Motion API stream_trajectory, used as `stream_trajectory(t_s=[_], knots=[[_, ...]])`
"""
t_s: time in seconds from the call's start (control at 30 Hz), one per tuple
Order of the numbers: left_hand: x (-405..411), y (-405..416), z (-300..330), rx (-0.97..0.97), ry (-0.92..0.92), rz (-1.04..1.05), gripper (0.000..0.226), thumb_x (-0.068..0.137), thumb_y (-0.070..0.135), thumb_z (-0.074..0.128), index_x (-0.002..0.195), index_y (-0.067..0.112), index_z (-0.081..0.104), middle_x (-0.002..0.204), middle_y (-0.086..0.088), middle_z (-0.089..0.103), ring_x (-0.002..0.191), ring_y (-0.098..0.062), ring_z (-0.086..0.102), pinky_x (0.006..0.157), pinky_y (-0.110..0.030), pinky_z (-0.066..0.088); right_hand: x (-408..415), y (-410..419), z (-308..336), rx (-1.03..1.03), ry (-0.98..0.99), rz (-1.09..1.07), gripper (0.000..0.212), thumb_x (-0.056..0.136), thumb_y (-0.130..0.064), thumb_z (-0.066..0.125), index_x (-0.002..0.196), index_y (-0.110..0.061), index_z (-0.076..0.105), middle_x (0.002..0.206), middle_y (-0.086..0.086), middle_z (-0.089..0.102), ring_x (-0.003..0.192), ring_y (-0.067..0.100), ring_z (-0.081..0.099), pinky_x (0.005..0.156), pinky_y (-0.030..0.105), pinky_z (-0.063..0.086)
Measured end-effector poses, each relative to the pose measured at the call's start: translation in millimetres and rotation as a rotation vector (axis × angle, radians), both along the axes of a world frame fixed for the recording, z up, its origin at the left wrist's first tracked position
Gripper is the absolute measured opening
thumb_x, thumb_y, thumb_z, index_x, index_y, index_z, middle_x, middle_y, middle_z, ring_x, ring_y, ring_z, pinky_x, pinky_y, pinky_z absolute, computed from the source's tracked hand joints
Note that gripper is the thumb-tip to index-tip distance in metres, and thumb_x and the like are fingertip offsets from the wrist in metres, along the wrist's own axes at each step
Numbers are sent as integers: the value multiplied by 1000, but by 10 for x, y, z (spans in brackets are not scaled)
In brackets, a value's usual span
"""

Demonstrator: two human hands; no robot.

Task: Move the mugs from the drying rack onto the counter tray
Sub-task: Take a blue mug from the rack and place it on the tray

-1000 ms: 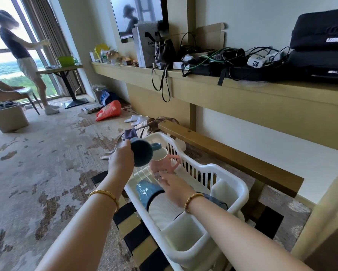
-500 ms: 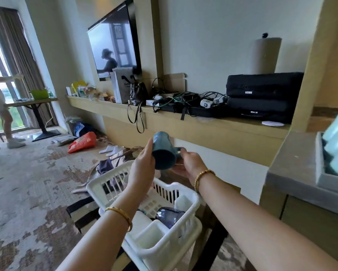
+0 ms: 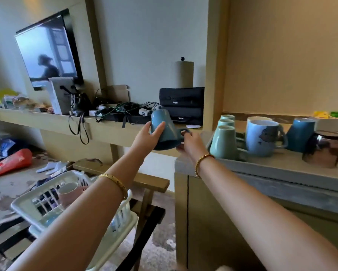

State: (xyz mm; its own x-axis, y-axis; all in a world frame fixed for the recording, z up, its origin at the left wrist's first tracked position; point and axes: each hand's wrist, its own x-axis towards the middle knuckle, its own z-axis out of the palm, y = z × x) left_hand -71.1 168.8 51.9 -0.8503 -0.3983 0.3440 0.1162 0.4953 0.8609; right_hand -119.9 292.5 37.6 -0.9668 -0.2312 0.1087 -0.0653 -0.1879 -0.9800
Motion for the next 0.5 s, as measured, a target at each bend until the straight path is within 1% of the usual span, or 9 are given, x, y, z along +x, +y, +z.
stream_trajectory(t_s=[0.03,0.1,0.17,0.23,0.27,0.33,0.4,0.43,0.5], knots=[[-61,153,43,71,-12,-56,60,87,54,49,132,15,41,124,-11,56,105,-24,58,85,-39,53,-28,181,25,43,56,-31,28,100,-12,31,119,0,46,121,24,56,110,38,58,89,43,53],[-170,501,117,212,-50,-168,62,83,56,55,127,15,40,117,-8,57,98,-20,60,75,-34,56,-76,575,63,157,191,-121,23,100,-19,32,111,-5,47,111,19,58,107,35,58,94,50,49],[-291,889,151,260,-49,-245,60,82,53,58,124,15,40,115,-9,57,94,-19,60,71,-33,57,-111,988,96,210,261,-207,14,100,-22,34,102,-13,45,101,11,55,102,31,58,95,50,48],[-420,1293,160,244,1,-261,57,82,50,62,122,15,40,115,-9,57,97,-21,60,75,-37,57,-156,1389,129,247,296,-281,15,100,-23,34,103,-15,46,97,8,54,95,25,56,92,45,48],[-480,1495,164,236,38,-262,56,81,48,64,120,16,40,113,-7,57,97,-20,59,75,-35,56,-182,1589,147,280,315,-323,18,100,-23,33,104,-13,47,95,7,55,93,24,55,87,42,48],[-571,1860,173,200,127,-294,53,80,43,67,117,19,38,104,1,55,90,-12,57,66,-23,51,-244,1976,165,375,356,-408,22,100,-22,35,105,-8,53,94,9,59,94,26,57,81,37,50],[-652,2132,156,71,181,-341,54,79,38,70,119,20,38,100,6,53,87,-8,53,67,-19,44,-275,2329,130,546,398,-461,27,99,-21,40,110,-6,59,107,14,62,102,29,58,83,32,46],[-695,2234,130,6,186,-373,54,79,36,70,120,20,38,100,7,51,88,-8,51,69,-18,42,-287,2481,89,640,416,-478,27,98,-21,42,112,-7,61,109,14,63,103,28,58,80,28,42],[-779,2387,45,-65,172,-438,54,79,34,71,119,21,37,101,10,50,92,-8,50,70,-17,41,-301,2713,-10,778,420,-522,26,97,-22,45,110,-10,65,104,12,66,99,27,60,73,25,36]])
